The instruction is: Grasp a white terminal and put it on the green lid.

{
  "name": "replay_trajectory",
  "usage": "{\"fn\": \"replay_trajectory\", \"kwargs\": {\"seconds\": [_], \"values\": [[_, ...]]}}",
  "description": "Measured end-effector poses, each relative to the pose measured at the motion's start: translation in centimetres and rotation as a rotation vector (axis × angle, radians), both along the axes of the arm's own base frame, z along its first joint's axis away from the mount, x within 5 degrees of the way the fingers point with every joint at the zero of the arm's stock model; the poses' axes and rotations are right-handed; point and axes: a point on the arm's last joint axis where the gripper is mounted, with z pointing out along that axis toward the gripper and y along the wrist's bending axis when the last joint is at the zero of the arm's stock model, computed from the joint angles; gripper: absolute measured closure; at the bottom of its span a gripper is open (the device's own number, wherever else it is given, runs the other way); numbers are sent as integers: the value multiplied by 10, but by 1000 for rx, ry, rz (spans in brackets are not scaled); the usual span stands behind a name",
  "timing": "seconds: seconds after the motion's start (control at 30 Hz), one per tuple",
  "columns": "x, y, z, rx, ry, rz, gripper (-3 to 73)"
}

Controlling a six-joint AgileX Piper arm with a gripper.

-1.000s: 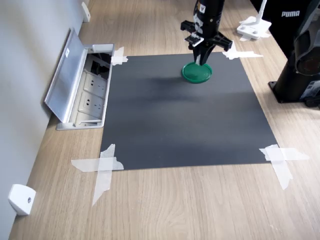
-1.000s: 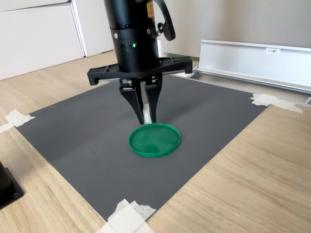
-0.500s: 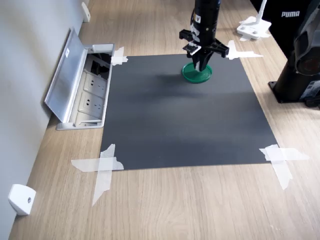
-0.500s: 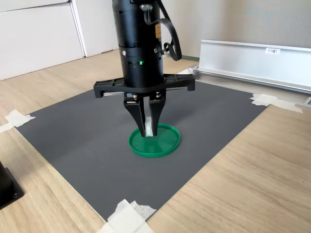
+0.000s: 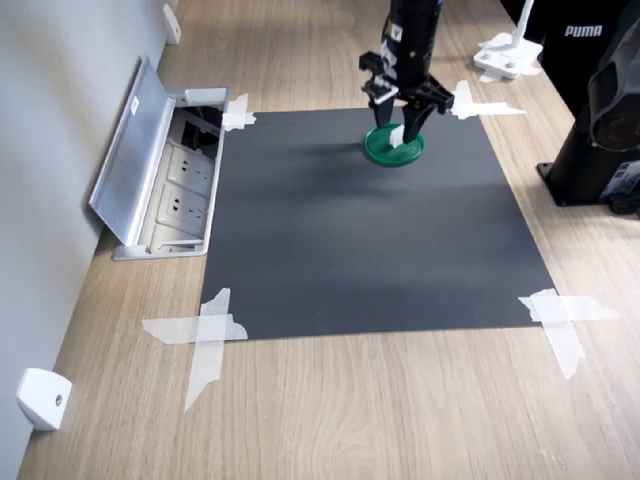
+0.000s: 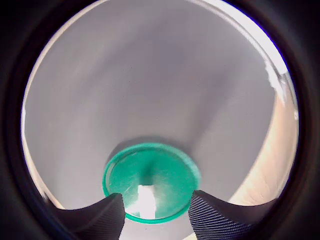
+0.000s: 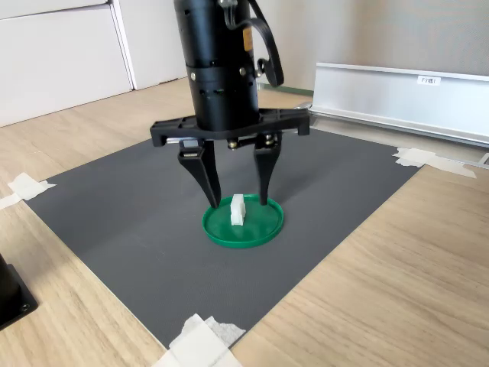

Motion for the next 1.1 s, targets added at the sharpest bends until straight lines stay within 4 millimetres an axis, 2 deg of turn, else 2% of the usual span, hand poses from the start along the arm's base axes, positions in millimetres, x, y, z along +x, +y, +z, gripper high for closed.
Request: {"fn": "replay_trajectory", "kwargs": {"seconds": [0.1,0.2,0.3,0.4,0.57,0.67,0.77,0.87,0.93,1.1], "values": [[-4,11,21,-10,-95,-19,144],[-7,36,46,-13,-197,14,167],[-14,60,72,18,-313,13,229],[-25,72,93,61,-406,-23,346],[-50,78,120,110,-546,-67,613],[-68,79,136,130,-636,-90,681],[-84,83,149,202,-731,-144,697],[-99,86,159,322,-838,-247,700],[-106,86,158,403,-902,-328,700],[-129,86,136,542,-1008,-468,702]]}}
